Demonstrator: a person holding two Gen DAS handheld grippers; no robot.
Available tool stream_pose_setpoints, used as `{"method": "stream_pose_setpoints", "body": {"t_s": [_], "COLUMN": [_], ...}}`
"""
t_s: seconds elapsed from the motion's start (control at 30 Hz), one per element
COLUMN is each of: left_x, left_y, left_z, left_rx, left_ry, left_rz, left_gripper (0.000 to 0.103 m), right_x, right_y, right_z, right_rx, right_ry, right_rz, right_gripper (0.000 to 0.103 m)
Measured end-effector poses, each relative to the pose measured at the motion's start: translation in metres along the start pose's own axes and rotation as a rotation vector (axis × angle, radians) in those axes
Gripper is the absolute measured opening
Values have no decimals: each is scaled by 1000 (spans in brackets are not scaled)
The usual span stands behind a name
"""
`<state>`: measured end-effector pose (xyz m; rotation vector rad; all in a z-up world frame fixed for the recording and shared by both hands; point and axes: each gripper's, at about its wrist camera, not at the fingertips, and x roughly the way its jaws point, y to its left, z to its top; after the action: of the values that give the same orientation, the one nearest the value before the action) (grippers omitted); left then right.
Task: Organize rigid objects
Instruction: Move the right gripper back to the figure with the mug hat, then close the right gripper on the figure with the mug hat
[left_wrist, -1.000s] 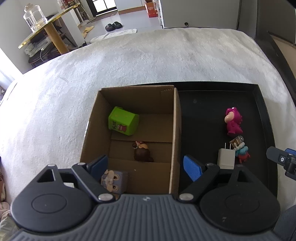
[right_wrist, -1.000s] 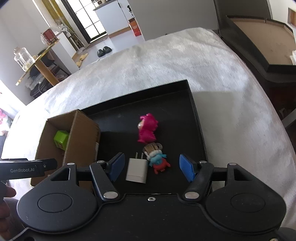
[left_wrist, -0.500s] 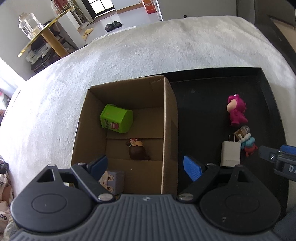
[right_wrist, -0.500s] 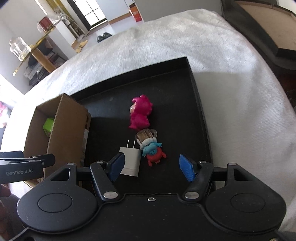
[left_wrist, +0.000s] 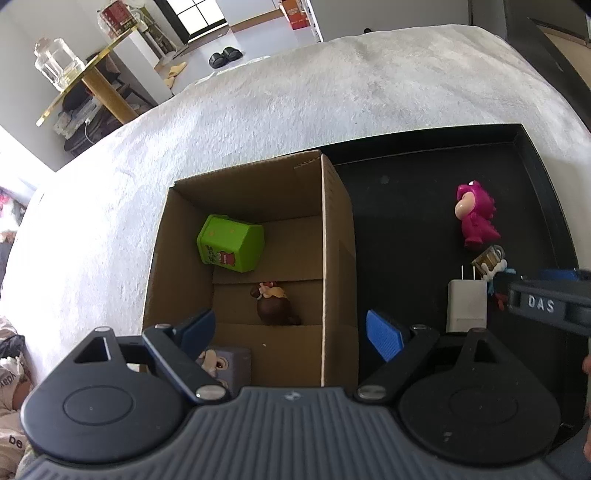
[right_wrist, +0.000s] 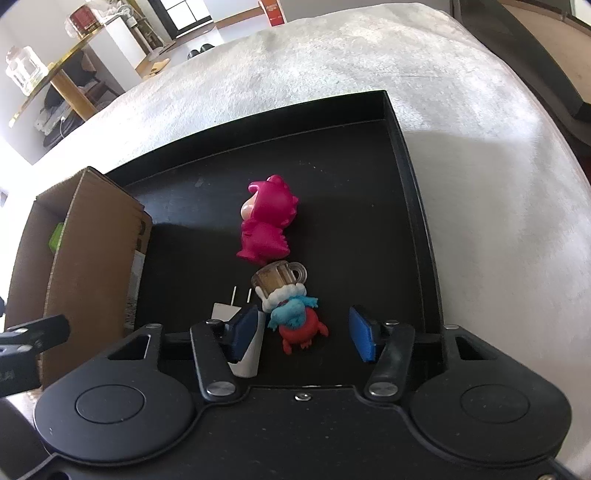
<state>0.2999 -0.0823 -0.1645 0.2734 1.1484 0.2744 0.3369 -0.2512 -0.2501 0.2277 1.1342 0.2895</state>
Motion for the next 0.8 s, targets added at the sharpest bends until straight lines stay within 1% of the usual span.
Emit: {"method": "stream_pose_setpoints", "body": {"t_s": [0.03,0.07,0.1,0.13,0.17,0.23,0.43,0.63,0.73,0.8], "left_x": [0,1,1,1,2,2,3,2,2,1], "left_y": [0,0,0,0,0,-1,3,4,4,4], "left_z": [-1,-2,-3,-4,-5,-7,-11,-13,-13,-14], "left_rx": [3,0,-6,-9,-9,-11,-38,-47,-49,-46], "left_ry": [-1,-1,-2,-3,-6,-11,-12,-20,-20,-21], "left_rz": [4,4,1,2,5,4,-3,-6,-12,-11], "left_gripper": [88,88,88,88,88,88,88,88,88,88], "right_x": [2,4,4,3,1,-5,-19,-27,-25,-24], "right_y": [1,0,-1,-3,-4,-7,-20,-26,-19,-15], "right_z": [-1,-1,-2,-3,-4,-7,-21,-24,-24,-24], "right_rx": [-12,-21,-21,-20,-23,-24,-9,6,-4,-22], "right_ry": [-2,2,8,4,-4,-9,10,23,22,23], "right_rz": [-3,3,22,34,35,13,-11,-23,-24,-43], "right_gripper": [47,35,28,27,22,21,21,22,29,50]}}
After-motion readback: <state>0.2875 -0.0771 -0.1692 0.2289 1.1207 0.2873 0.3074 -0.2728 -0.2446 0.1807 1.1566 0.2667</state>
